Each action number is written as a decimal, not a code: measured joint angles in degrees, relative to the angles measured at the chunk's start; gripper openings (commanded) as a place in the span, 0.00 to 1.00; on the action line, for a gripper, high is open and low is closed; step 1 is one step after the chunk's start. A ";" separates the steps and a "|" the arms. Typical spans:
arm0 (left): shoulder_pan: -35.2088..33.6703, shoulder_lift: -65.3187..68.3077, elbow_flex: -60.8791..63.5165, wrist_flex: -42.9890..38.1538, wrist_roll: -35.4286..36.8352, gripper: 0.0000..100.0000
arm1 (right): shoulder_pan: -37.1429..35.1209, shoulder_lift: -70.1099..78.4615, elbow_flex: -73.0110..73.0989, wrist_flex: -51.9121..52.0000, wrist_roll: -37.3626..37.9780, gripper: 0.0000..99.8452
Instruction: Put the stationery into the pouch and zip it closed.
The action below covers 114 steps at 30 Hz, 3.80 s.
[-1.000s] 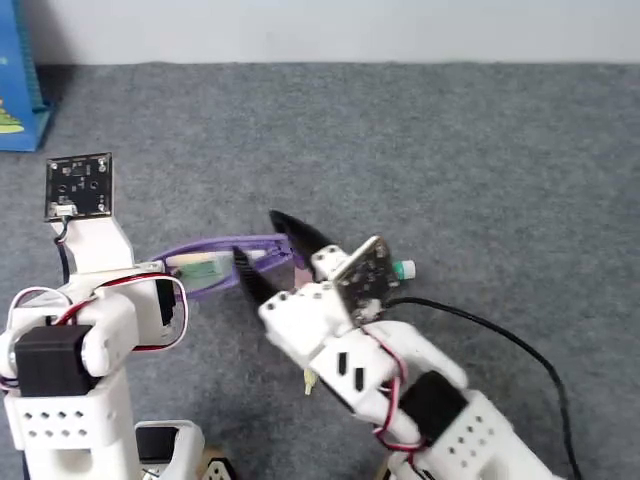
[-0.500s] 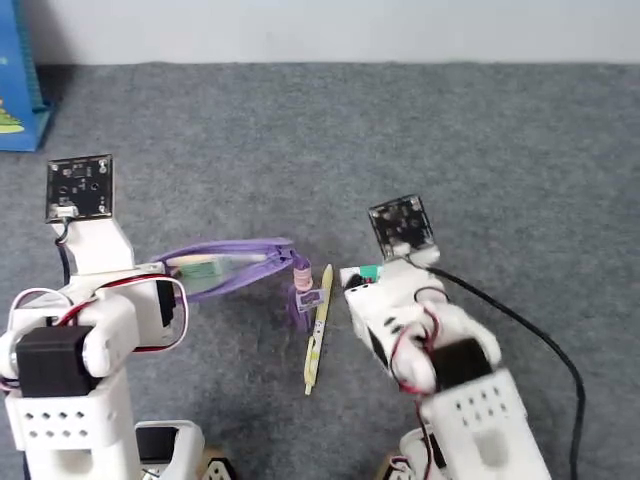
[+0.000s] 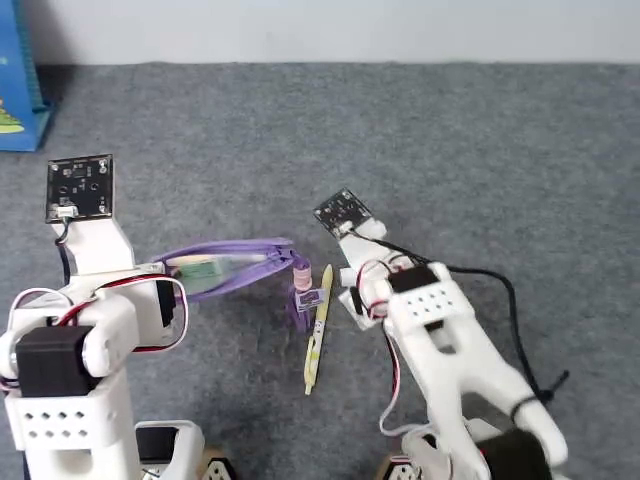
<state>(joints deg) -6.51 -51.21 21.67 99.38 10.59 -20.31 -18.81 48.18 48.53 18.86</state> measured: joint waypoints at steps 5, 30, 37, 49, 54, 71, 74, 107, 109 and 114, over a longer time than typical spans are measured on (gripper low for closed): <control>0.00 0.00 0.00 0.00 0.00 0.01 | 0.00 5.36 -4.31 -1.41 3.96 0.37; 0.00 0.00 0.00 0.00 0.00 0.01 | 0.53 23.82 -10.64 -10.64 8.70 0.01; 0.00 0.00 0.00 0.00 0.00 0.01 | 2.81 21.71 -11.43 -6.33 8.62 0.01; 0.00 0.00 0.00 0.00 0.00 0.01 | 7.47 -1.32 -11.34 9.85 6.24 0.01; 0.18 0.18 -1.41 0.00 0.00 0.01 | 6.86 -16.70 -9.23 11.69 -0.26 0.01; -0.09 13.71 -8.00 0.00 0.00 0.01 | -13.71 -63.74 -1.67 4.40 -16.79 0.01; -0.09 13.80 -8.00 0.00 0.00 0.01 | -15.21 -63.21 -1.76 -3.08 -21.36 0.01; -0.09 13.98 -8.00 0.00 0.79 0.01 | -22.24 -24.79 -1.67 -46.68 -49.05 0.01; -0.09 14.07 -8.00 0.00 0.79 0.01 | -22.33 -24.26 -1.67 -46.68 -49.05 0.01; -0.09 14.24 -8.00 0.00 0.97 0.01 | -22.59 -21.80 -1.67 -46.68 -49.14 0.01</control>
<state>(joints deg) -6.59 -36.97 13.67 99.38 11.56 -42.90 -40.62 46.51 1.85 -30.29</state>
